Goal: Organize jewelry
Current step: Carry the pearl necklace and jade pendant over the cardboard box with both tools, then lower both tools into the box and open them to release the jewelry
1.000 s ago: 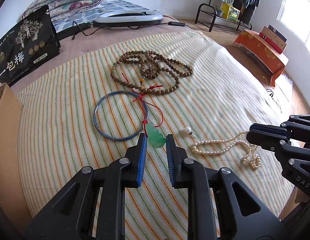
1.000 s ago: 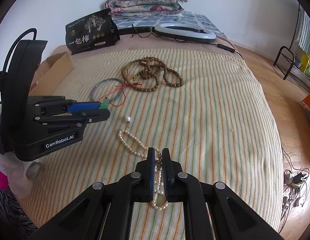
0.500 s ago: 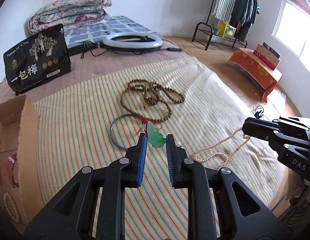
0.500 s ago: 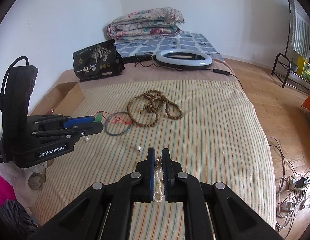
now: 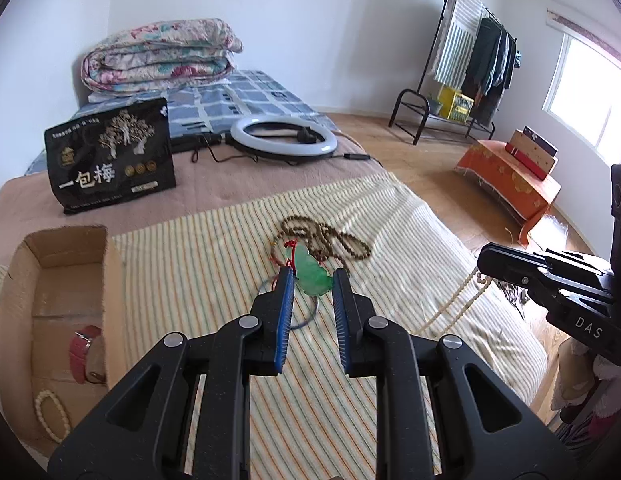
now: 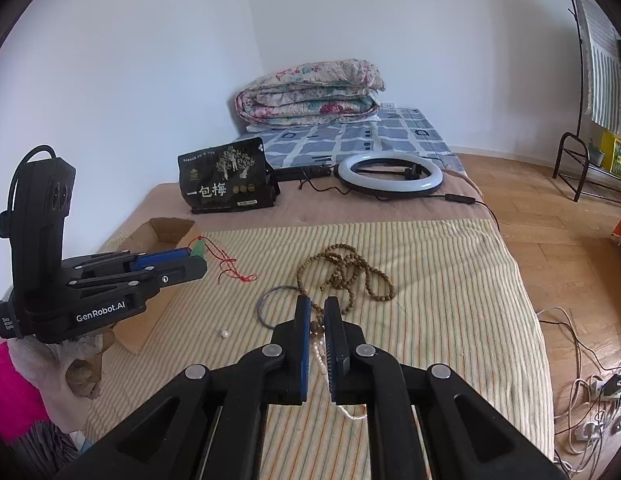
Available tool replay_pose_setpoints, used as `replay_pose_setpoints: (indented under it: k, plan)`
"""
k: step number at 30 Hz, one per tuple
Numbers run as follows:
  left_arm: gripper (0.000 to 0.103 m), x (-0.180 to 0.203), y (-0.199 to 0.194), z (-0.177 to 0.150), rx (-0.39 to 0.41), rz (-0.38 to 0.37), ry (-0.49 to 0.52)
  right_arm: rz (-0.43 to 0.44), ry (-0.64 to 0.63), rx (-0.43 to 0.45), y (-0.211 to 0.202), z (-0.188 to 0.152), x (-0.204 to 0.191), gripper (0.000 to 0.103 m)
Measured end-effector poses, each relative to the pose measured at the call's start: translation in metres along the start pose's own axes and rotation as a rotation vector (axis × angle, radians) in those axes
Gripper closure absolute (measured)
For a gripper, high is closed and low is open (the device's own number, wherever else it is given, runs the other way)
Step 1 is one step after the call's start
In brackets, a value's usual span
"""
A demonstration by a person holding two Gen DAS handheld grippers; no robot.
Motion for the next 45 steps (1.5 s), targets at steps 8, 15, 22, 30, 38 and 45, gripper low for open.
replay_pose_setpoints:
  k: [8,15,22,30,38,45]
  plan:
    - [0.085,-0.016,-0.036,0.016,0.064,0.027,-0.011,0.041,-0.008,0.053,-0.011,0.026,-0.033,0.099]
    - [0.085,-0.039,-0.067,0.026,0.114,0.067,-0.03,0.091,-0.032,0.072,-0.01,0.043,-0.073,0.099]
    - [0.085,-0.074,-0.099,0.028,0.151,0.124,-0.059,0.15,-0.055,0.081,-0.008,0.057,-0.116,0.099]
    - [0.085,-0.126,-0.133,0.028,0.177,0.203,-0.094,0.223,-0.081,0.09,-0.003,0.07,-0.172,0.099]
    - [0.085,-0.19,-0.138,0.018,0.166,0.231,-0.219,0.296,-0.112,0.102,-0.004,0.076,-0.227,0.099]
    - [0.085,-0.217,-0.132,0.009,0.149,0.253,-0.256,0.359,-0.132,0.09,0.003,0.074,-0.268,0.099]
Point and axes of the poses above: each gripper's, at about its wrist camera, not at the fingertips, and y roughly the way its jaws point, x to its right, z to its top, the point moved 10 cm from there along y, roughly the way its jaws point, and after that the axes turned 7 degrees about -z, right-handed, at the moved point
